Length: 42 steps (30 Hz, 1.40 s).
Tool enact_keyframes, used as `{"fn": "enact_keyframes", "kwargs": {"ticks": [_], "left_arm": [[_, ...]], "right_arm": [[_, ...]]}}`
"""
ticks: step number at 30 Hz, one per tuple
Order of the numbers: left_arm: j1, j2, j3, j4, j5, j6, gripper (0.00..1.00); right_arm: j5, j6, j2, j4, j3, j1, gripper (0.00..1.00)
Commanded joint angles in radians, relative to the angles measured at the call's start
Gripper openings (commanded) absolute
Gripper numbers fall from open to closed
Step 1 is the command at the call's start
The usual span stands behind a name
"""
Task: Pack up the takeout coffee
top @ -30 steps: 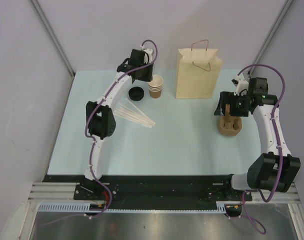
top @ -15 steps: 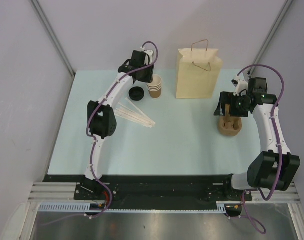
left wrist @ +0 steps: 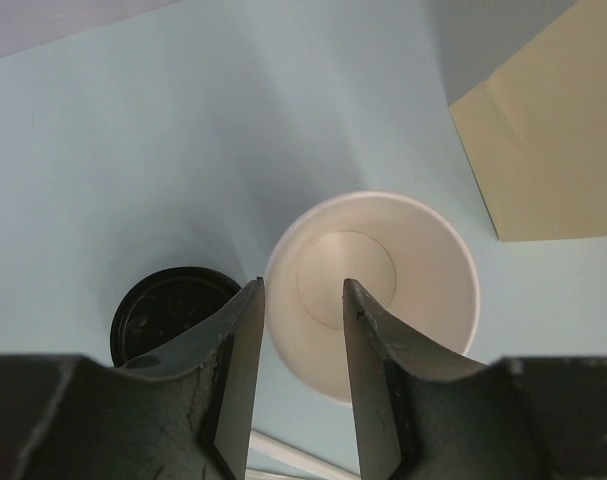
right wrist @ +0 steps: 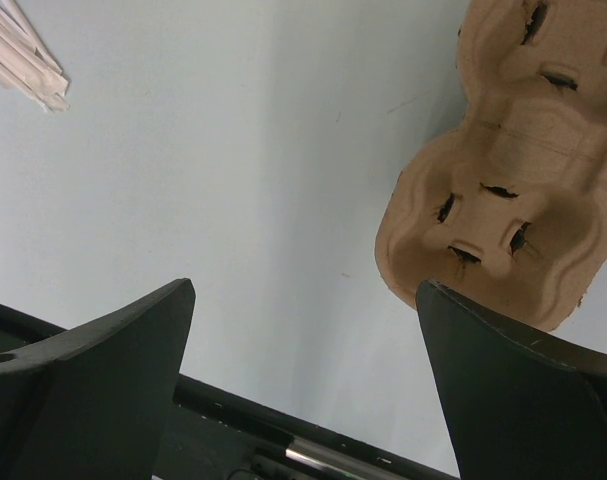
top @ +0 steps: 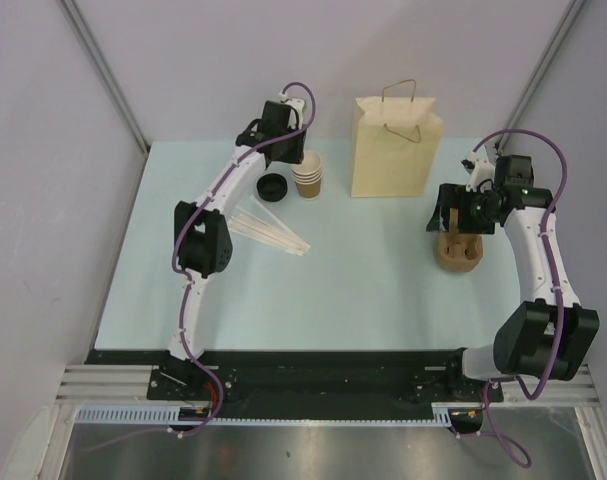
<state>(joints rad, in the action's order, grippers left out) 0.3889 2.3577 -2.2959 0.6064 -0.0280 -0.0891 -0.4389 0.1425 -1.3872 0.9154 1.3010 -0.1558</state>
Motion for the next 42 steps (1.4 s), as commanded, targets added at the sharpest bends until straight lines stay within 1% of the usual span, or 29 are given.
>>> {"fn": "enact_keyframes", "kwargs": {"ticks": [1,10,16,19,23,25,26,29,34,42], "left_arm": [[0.002,-0.063,0.006,-0.034,0.027,-0.009,0.42],[0.002,-0.060,0.021,-0.034,0.023,-0.001,0.41],[0.002,-0.043,0.021,-0.022,0.008,-0.012,0.34],[0.002,-0.038,0.018,-0.022,0.004,-0.017,0.29],[0.002,-0.044,0.013,-0.019,-0.004,-0.021,0.15],[0.002,-0.044,0.010,-0.011,-0.009,-0.020,0.12],[0.002,-0.044,0.006,-0.008,-0.010,-0.020,0.08],[0.001,-0.044,-0.005,0.009,-0.010,-0.023,0.00],[-0.022,-0.061,-0.007,0.018,-0.074,-0.081,0.00],[-0.044,-0.124,-0.005,0.030,-0.156,-0.121,0.00]], "right_arm": [[-0.021,0.006,-0.007,0.000,0.030,-0.005,1.00],[-0.023,0.005,-0.012,0.002,0.030,-0.005,1.00],[-0.021,0.006,-0.013,0.000,0.030,-0.007,1.00],[-0.018,0.006,-0.015,0.000,0.030,-0.007,1.00],[-0.018,0.003,-0.018,0.002,0.030,-0.008,0.99],[-0.018,0.003,-0.019,-0.001,0.030,-0.007,1.00],[-0.018,0.002,-0.019,-0.003,0.030,-0.007,1.00],[-0.020,0.002,-0.018,-0.003,0.030,-0.007,1.00],[-0.017,0.002,-0.016,-0.003,0.030,-0.008,1.00],[-0.023,-0.001,-0.024,-0.006,0.030,-0.008,1.00]]}}
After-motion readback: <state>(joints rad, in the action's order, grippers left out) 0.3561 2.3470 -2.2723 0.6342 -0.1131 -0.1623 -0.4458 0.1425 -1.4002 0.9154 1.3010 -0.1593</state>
